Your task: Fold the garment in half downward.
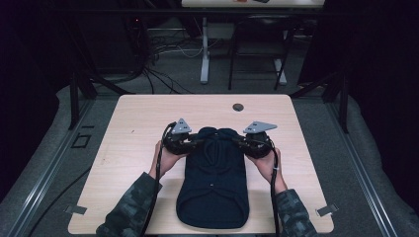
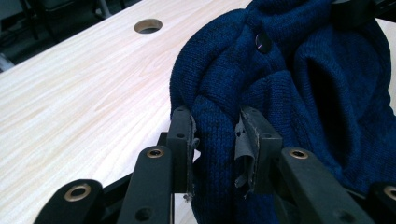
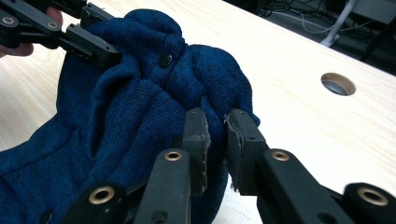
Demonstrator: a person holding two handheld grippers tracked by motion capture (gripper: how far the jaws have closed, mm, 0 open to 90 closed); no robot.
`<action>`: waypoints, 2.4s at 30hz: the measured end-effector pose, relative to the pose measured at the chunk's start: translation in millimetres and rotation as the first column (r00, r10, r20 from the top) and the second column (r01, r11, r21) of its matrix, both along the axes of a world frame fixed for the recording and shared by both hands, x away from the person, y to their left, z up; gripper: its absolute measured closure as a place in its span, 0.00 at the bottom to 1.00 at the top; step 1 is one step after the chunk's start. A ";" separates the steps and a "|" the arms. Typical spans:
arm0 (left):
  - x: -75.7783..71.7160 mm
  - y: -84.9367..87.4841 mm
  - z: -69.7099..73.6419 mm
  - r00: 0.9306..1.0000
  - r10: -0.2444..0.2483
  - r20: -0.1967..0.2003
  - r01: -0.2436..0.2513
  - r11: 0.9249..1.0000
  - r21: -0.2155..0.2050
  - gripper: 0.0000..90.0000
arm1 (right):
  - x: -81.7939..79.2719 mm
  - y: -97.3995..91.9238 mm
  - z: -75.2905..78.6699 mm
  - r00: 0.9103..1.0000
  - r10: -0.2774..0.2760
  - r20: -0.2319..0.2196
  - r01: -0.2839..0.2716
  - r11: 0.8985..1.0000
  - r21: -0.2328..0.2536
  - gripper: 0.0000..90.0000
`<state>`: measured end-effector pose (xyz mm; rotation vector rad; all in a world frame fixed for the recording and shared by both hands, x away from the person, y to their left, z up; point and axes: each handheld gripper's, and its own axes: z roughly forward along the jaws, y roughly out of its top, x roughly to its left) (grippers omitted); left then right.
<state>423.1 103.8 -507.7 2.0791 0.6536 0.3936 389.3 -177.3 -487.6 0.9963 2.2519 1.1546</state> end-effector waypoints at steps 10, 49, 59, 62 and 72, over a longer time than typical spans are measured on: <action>-8.0 0.1 7.4 0.995 -0.016 0.097 0.019 1.000 -0.026 0.77 | -3.4 -6.7 6.0 1.000 0.016 0.018 -0.016 0.999 0.030 0.86; -23.4 3.0 17.4 0.978 -0.114 0.174 0.120 0.992 -0.025 0.77 | -16.2 -3.1 -0.8 0.994 -0.029 0.104 0.031 0.999 -0.018 0.84; -27.5 3.1 12.6 0.986 -0.140 0.087 0.141 0.990 -0.010 0.66 | -38.5 -5.7 -2.0 0.980 0.017 0.199 -0.010 0.999 -0.036 0.85; -26.0 0.6 7.7 0.988 -0.146 0.044 0.147 0.989 0.001 0.53 | -43.4 -5.7 -2.3 0.977 0.029 0.211 -0.018 0.998 -0.055 0.86; -30.5 -5.7 -1.9 0.988 -0.145 0.051 0.143 0.989 0.050 0.62 | -49.6 -9.7 -4.2 0.975 0.058 0.213 -0.046 0.997 -0.058 0.85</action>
